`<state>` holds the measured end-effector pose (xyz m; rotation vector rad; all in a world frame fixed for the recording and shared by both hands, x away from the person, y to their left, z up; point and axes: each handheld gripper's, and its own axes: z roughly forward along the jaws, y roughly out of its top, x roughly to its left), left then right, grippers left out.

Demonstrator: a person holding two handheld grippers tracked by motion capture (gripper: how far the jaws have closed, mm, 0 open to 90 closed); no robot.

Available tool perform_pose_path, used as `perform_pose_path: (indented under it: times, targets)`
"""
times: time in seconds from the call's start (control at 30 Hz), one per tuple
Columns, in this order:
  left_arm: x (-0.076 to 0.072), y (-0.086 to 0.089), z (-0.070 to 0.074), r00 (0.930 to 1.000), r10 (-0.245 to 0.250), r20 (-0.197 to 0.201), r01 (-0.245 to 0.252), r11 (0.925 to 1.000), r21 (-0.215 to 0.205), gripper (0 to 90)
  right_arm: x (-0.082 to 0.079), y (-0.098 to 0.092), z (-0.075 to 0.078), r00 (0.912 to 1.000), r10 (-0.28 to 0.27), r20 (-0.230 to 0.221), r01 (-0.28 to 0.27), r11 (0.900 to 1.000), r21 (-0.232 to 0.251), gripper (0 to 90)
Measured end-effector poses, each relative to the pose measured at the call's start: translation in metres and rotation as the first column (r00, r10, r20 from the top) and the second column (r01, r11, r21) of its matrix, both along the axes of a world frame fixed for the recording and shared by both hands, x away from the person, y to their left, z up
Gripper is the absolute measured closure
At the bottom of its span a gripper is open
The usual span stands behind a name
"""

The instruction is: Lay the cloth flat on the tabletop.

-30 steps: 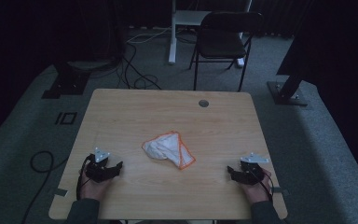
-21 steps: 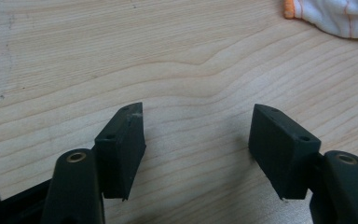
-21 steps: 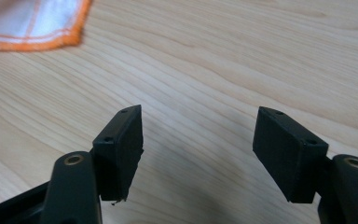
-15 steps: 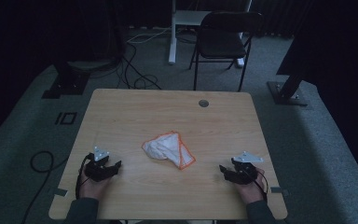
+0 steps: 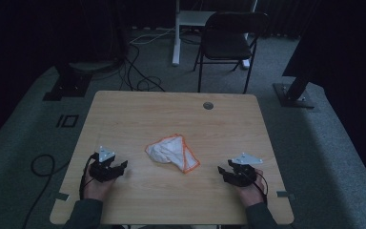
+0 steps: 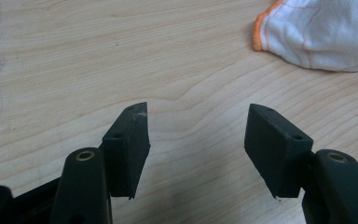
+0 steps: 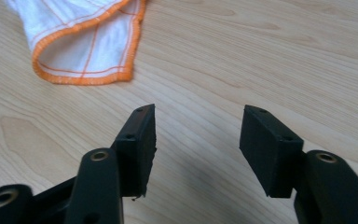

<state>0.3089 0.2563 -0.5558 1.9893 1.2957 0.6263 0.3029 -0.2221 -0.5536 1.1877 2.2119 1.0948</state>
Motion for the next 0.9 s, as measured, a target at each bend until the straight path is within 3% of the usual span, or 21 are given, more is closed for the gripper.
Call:
perform_pose_path:
  times: [0.3,0.9]
  targets:
    - [0.004,-0.010,0.004,0.9996,-0.025,0.011,0.025,0.9997,0.005,41.6,0.001,0.018,0.004,0.9986,0.053,0.001,-0.053,0.999,-0.007,52.1]
    - [0.013,-0.032,0.004,0.9976,-0.066,0.019,0.066,0.9977,0.017,41.9,0.005,0.048,0.009,0.9927,0.119,0.019,-0.119,0.993,-0.001,53.6]
